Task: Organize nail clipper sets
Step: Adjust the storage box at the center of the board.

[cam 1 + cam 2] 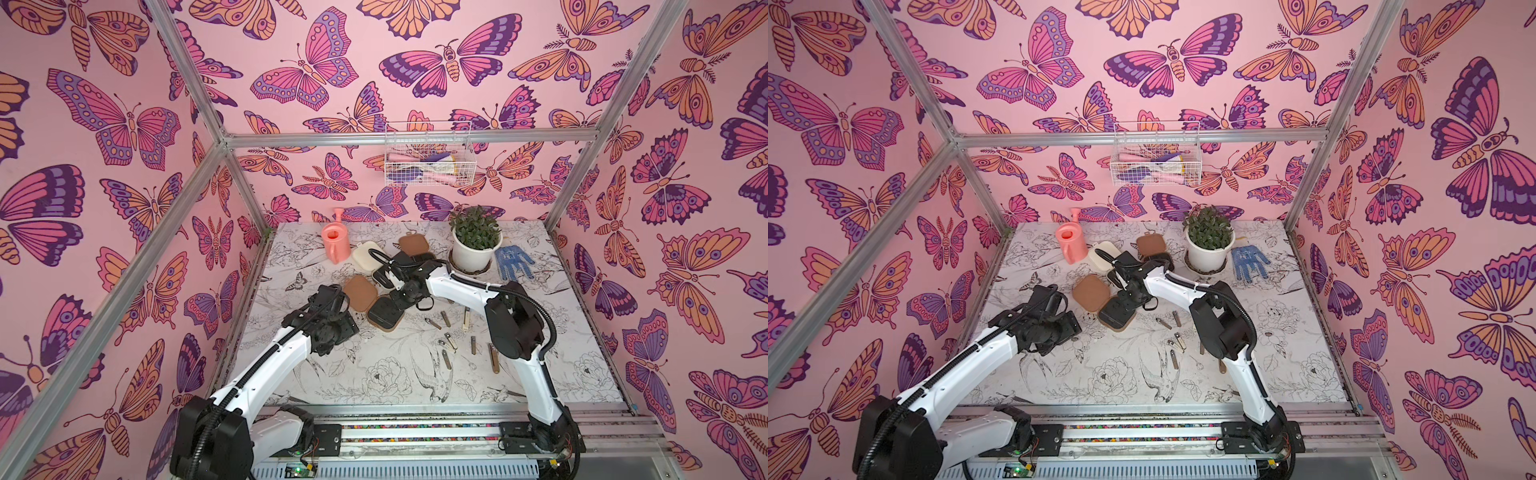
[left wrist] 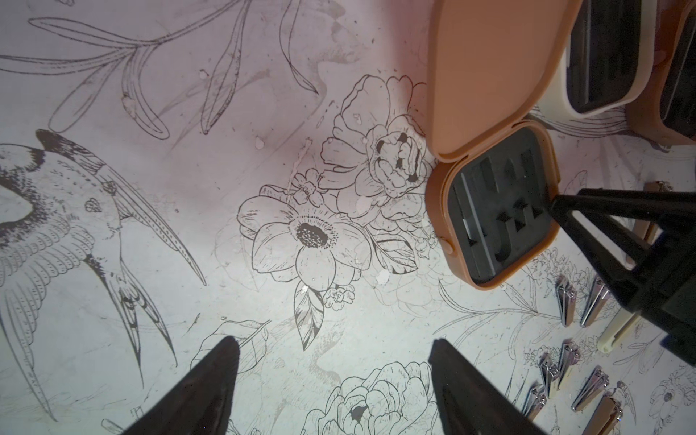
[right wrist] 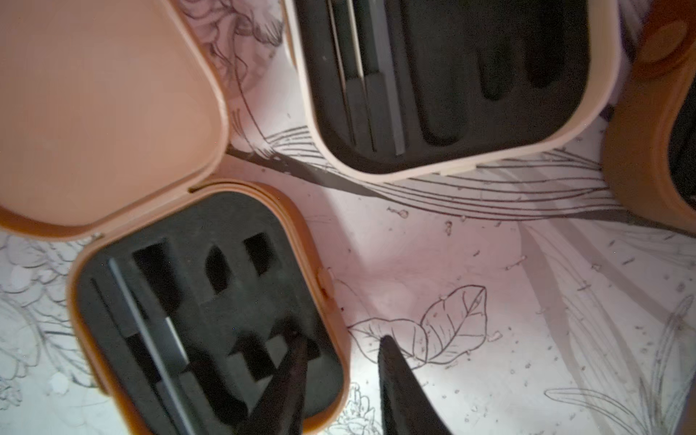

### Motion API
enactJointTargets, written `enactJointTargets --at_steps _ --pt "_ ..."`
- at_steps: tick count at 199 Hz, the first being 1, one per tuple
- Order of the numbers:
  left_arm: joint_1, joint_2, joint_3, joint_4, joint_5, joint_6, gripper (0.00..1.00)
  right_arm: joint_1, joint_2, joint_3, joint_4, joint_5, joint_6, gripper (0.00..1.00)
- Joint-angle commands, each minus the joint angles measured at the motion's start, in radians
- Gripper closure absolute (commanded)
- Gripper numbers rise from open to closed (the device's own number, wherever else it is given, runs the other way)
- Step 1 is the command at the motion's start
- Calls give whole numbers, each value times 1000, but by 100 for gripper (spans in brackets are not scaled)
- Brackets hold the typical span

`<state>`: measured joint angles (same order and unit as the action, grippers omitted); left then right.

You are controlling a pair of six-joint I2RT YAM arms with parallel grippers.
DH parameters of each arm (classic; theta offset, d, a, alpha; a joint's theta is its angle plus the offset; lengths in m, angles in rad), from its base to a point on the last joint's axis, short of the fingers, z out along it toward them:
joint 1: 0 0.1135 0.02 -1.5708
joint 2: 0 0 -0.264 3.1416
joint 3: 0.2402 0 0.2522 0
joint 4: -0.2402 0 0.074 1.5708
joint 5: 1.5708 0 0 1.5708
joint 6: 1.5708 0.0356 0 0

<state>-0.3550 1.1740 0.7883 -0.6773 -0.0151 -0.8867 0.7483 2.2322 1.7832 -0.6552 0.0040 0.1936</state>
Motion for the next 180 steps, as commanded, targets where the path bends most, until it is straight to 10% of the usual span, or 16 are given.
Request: enactJointTargets --at_steps 1,180 --pt "-6 5 -4 -6 1 -43 19 -1 16 27 -33 -25 -25 70" --pt "-7 -22 -18 -7 0 -37 15 3 -8 -41 -33 -87 -42 100"
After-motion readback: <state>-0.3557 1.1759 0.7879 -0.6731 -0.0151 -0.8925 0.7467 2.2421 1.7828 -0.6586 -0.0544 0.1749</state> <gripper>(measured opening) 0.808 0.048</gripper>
